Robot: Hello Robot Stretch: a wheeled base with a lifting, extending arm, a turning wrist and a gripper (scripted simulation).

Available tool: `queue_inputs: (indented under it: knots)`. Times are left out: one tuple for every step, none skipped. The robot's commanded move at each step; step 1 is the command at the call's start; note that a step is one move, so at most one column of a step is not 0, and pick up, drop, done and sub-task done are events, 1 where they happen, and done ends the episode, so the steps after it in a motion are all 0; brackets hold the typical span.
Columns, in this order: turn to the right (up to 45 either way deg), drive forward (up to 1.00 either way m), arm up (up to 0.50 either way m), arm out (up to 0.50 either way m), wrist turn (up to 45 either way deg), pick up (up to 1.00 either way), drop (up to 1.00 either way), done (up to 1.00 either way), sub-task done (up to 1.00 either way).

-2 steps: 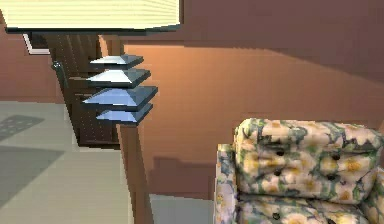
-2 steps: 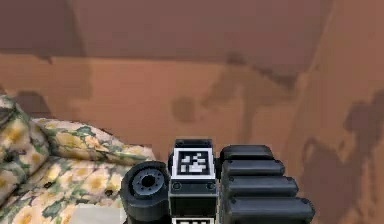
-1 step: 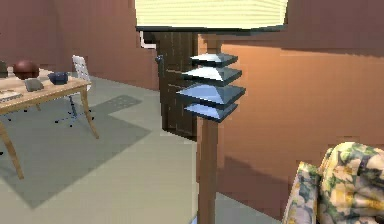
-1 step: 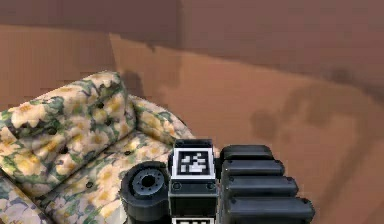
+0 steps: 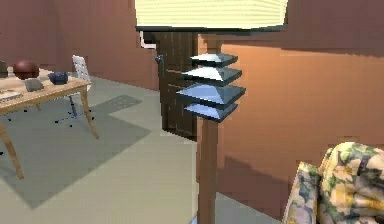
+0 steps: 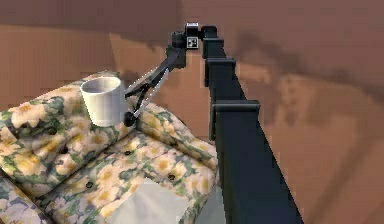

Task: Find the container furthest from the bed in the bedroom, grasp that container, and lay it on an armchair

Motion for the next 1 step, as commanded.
queue_inputs:
  knots:
    - [0.0, 0.0, 0.0, 0.0, 45.0, 0.0, 0.0, 0.0, 0.0]
